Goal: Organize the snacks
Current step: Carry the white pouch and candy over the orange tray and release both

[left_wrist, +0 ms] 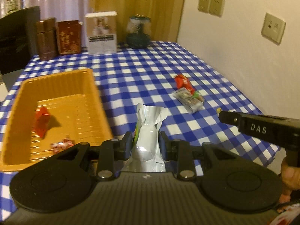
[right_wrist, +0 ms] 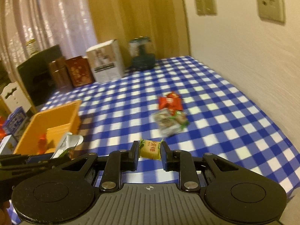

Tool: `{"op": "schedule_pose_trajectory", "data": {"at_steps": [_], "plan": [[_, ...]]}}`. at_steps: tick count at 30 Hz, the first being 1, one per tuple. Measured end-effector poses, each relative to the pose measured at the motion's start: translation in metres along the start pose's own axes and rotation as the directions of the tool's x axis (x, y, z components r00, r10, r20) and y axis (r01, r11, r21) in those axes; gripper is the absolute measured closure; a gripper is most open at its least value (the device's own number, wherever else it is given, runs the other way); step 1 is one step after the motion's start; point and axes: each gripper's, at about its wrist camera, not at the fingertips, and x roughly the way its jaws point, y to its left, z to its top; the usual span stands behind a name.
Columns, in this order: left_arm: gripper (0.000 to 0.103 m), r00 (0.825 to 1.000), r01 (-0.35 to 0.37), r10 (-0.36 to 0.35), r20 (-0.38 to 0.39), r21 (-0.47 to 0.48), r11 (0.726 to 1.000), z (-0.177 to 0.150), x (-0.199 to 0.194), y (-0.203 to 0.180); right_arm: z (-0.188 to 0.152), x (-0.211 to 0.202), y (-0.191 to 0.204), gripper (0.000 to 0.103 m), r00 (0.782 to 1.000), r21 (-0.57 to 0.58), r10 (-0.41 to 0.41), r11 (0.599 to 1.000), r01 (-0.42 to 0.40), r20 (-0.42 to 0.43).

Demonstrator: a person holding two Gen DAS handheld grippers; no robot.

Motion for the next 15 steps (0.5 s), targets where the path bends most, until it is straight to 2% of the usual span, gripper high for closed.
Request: {"op": "schedule_pose_trajectory", "data": {"at_steps": [15], "plan": [[0.075,0.992,-0.113,0.118,0.042,-0.117,0.987,0.000,-0.052,0.065,0.003,-0.008,0.093,0.079,0.989,-0.123,0.146,0.982,-0.145,-0.002]]}}
